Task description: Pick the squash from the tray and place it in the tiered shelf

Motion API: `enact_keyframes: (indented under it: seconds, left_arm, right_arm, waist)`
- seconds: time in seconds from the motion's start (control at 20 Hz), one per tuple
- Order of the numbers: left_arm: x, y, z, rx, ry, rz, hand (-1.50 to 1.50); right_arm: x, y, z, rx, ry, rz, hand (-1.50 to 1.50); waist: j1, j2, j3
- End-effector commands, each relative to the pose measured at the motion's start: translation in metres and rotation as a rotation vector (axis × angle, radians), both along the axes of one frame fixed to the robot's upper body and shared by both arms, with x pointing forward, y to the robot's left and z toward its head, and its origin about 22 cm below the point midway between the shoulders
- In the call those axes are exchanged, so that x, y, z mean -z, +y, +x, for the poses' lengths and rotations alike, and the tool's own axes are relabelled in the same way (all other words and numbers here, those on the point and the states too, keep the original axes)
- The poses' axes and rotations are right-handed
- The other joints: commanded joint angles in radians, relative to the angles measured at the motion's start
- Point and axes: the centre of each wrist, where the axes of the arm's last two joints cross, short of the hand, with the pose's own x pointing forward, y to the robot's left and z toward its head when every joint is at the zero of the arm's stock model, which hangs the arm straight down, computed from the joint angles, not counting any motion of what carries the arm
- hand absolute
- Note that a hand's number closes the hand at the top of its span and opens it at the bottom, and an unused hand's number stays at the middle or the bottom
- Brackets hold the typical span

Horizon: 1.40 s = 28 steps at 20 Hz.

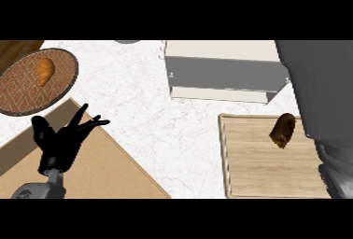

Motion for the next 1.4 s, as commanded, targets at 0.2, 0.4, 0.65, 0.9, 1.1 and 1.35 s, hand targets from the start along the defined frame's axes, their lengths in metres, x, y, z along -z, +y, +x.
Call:
enact_keyframes:
  seconds: [0.2, 0.4, 0.65, 0.9, 1.1, 1.35]
  left_arm:
    - [0.018, -0.002, -0.009, -0.031, 0.089, 0.019, 0.00]
    - [0.020, 0.006, -0.013, -0.035, 0.097, 0.017, 0.00]
    - [0.017, 0.025, -0.013, -0.036, 0.094, 0.013, 0.00]
    - [0.024, 0.002, -0.006, -0.041, 0.083, 0.035, 0.00]
    - [0.019, -0.010, -0.016, -0.029, 0.091, 0.019, 0.00]
    - [0.019, 0.002, -0.018, -0.016, 0.104, 0.017, 0.00]
  right_arm:
    - [0.030, -0.020, 0.032, 0.019, -0.008, -0.028, 1.50]
    - [0.014, -0.022, 0.041, 0.010, -0.018, -0.013, 1.50]
    - [0.043, -0.020, 0.054, -0.031, -0.031, 0.000, 1.50]
    - [0.047, -0.015, 0.060, -0.043, -0.032, -0.009, 1.50]
    - [0.025, -0.019, 0.056, -0.031, -0.027, -0.134, 1.50]
    - [0.032, -0.021, 0.060, 0.065, -0.098, 0.228, -1.50]
  waist:
    - [-0.002, 0.005, -0.008]
    - [-0.002, 0.004, -0.009]
    - [0.004, 0.007, -0.009]
    - [0.002, 0.008, -0.009]
    - [-0.005, 0.001, -0.009]
    - [0.002, 0.005, -0.008]
